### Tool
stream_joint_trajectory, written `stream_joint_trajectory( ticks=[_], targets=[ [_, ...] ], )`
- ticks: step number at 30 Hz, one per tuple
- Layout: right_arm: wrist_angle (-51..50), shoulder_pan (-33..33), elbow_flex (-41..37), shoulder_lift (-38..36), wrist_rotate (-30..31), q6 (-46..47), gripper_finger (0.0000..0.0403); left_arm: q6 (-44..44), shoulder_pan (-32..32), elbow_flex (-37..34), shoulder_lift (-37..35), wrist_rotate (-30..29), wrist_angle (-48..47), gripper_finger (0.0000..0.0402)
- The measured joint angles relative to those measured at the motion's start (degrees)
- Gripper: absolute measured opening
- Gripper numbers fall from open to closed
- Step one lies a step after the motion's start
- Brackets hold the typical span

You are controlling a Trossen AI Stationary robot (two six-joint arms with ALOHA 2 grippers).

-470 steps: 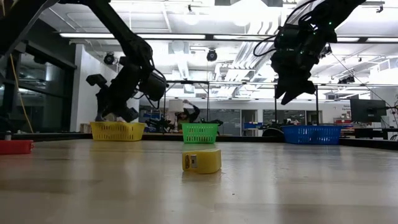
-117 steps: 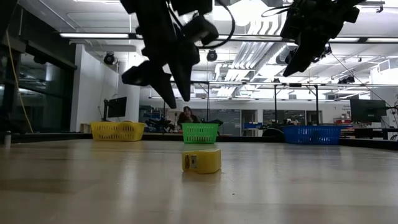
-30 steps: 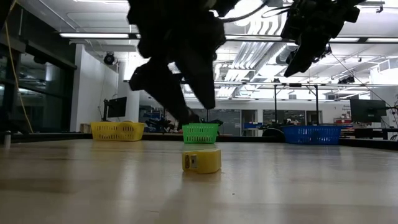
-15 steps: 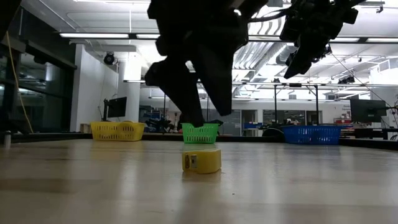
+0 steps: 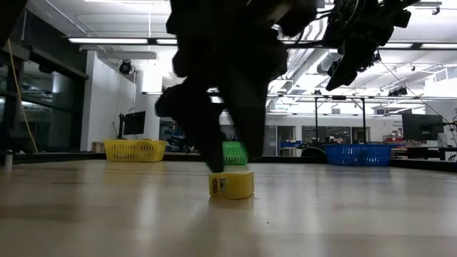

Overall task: Pick and place Stapler, Stapler remover, tape
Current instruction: Put the yellow stapler into the green basket

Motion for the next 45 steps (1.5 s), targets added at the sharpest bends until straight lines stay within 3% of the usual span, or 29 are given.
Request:
stream_joint_trajectory(
  ticks=[6,13,21,33,39,45],
  targets=[
    [-0.8,0.0,0.0,0.0,0.1,0.0,0.0193,-2.3,-0.4,0.3,2.1,0.2,5.3,0.0245],
    [-3.2,0.0,0.0,-0.1,0.1,-0.4,0.0193,-2.1,-0.8,0.2,2.5,-2.4,3.0,0.0245],
    [-3.7,0.0,0.0,0.0,0.2,-0.5,0.0193,10.9,-1.5,0.4,3.0,-3.5,-3.0,0.0245],
    [-5.4,0.0,0.0,0.0,0.2,-1.5,0.0193,14.7,-2.5,0.3,3.1,-7.5,-4.1,0.0245],
    [-5.5,0.0,0.0,0.0,0.2,-1.5,0.0193,22.2,-3.8,0.2,3.2,-11.5,-4.5,0.0213],
    [-5.4,0.0,0.0,0.0,0.2,-1.5,0.0193,24.2,-4.2,0.1,3.2,-13.1,-4.2,0.0170]
  ],
)
